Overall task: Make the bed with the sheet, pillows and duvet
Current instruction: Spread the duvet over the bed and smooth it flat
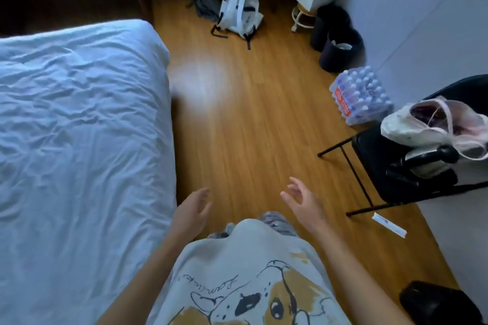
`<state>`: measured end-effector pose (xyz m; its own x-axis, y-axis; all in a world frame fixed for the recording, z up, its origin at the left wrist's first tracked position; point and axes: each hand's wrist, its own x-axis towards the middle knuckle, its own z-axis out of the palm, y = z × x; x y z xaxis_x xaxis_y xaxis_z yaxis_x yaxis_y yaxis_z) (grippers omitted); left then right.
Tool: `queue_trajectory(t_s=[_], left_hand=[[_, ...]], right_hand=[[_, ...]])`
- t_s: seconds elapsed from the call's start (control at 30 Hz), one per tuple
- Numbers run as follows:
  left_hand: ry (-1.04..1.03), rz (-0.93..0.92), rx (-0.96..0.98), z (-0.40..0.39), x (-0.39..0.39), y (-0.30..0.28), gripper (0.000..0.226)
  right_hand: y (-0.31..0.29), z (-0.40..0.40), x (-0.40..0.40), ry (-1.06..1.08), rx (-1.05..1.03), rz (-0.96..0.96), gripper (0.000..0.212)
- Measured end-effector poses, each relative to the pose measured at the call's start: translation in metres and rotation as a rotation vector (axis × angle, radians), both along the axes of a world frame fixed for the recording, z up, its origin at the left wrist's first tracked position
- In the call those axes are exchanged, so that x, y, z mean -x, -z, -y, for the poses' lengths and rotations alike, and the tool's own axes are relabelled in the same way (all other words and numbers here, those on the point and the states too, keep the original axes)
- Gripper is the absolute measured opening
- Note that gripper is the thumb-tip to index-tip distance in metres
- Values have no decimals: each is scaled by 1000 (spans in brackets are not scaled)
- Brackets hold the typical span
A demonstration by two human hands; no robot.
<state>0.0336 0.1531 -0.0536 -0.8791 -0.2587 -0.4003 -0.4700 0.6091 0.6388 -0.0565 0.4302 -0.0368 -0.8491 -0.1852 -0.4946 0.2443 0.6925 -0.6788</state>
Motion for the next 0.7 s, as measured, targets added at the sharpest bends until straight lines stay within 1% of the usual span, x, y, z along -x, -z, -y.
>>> queue_trajectory(t_s=[0.13, 0.27, 0.4, 0.57, 0.7], left_hand=[[42, -49, 54, 25, 126, -16, 41], [-35, -51, 58, 39, 238, -2, 41], [-203, -44, 66, 46, 348, 15, 40], [-459, -81, 6, 61, 459, -7, 36], [-610, -77, -10, 85, 532, -18, 37]], right_hand=[[-1, 23, 121, -25, 36, -35, 55], [22, 43, 245, -81, 49, -14, 54], [37, 59, 389, -254, -7, 11, 57], [3, 92, 569, -374, -34, -1, 54], [-15, 144, 686, -452, -17, -52, 53]])
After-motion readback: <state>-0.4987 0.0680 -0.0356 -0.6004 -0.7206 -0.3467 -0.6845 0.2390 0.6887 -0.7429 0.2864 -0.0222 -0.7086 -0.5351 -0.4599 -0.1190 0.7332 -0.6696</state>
